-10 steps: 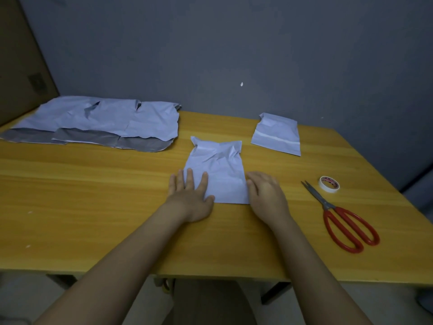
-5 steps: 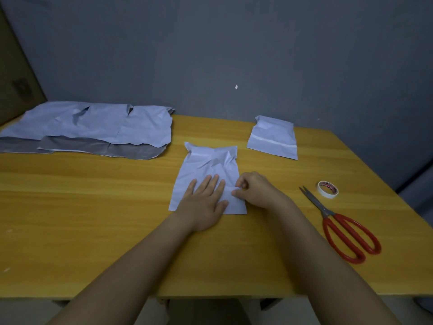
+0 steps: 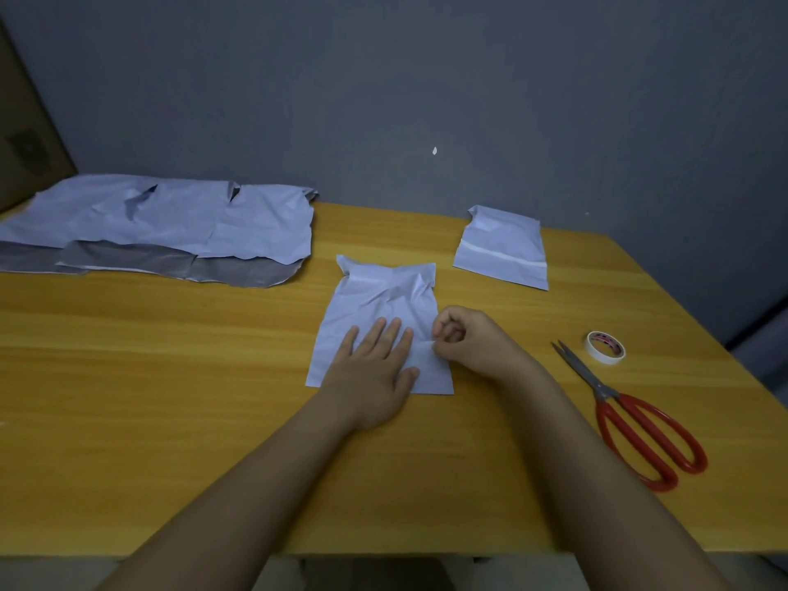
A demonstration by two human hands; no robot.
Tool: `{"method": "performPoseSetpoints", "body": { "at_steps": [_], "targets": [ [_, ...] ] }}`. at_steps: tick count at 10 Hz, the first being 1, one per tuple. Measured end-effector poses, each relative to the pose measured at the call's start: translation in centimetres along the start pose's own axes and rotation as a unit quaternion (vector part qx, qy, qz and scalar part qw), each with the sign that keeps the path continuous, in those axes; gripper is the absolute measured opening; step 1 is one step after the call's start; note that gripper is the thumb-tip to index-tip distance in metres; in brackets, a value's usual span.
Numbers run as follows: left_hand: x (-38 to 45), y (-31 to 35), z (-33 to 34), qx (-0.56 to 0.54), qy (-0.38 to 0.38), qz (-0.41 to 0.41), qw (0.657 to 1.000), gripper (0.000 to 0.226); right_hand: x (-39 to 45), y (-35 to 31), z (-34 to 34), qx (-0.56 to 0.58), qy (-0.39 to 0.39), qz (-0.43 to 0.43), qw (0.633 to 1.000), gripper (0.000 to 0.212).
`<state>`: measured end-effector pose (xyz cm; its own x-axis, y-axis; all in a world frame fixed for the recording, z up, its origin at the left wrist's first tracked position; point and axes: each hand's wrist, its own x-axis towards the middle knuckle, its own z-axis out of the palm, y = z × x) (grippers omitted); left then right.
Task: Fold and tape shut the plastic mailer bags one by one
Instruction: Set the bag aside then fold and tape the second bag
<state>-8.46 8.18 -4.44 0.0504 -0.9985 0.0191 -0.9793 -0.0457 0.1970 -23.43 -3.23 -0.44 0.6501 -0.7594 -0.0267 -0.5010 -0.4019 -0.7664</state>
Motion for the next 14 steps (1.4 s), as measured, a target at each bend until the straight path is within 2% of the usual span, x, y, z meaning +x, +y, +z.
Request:
{"method": "performPoseSetpoints", "body": {
  "at_steps": [1,3,4,7,9,10,11,13,14],
  "targets": [
    [0.0,0.0,-0.1,0.004,0.000,-0.001,1.000,0.058,0.0,-0.1,-0.1,-0.005,-0.036,0.017,0.999,0.017],
    [0.0,0.1,-0.1,0.009,0.000,-0.004,1.000,0.058,0.2,-0.6,-0.1,-0.131,-0.016,0.008,0.991,0.005],
    [0.0,0.1,-0.1,0.012,0.002,-0.003,1.000,0.058,0.1,-0.8,-0.2,-0.168,-0.012,0.000,0.986,0.011],
    [0.0,0.0,-0.1,0.011,0.001,-0.001,1.000,0.058,0.5,-0.7,-1.2,-0.102,-0.051,0.036,0.993,0.013],
    [0.0,0.0,-0.1,0.009,0.001,-0.002,1.000,0.058,0.5,-0.5,-1.9,-0.082,-0.068,0.049,0.993,0.006],
    [-0.1,0.0,-0.2,0.009,0.000,-0.003,1.000,0.058,0.6,-0.9,-2.0,-0.088,-0.065,0.061,0.992,0.013],
    [-0.1,0.0,-0.2,0.010,0.001,-0.004,1.000,0.058,1.0,-1.1,-2.1,-0.093,-0.067,0.101,0.988,0.015],
    [-0.2,0.1,-0.3,0.005,-0.003,-0.004,1.000,0.058,1.9,-2.7,-3.2,-0.144,-0.122,0.241,0.952,0.025],
    [-0.2,0.1,-0.3,0.006,0.001,-0.004,1.000,0.058,1.2,-2.0,-2.8,-0.115,-0.054,0.212,0.969,0.014]
  ]
}}
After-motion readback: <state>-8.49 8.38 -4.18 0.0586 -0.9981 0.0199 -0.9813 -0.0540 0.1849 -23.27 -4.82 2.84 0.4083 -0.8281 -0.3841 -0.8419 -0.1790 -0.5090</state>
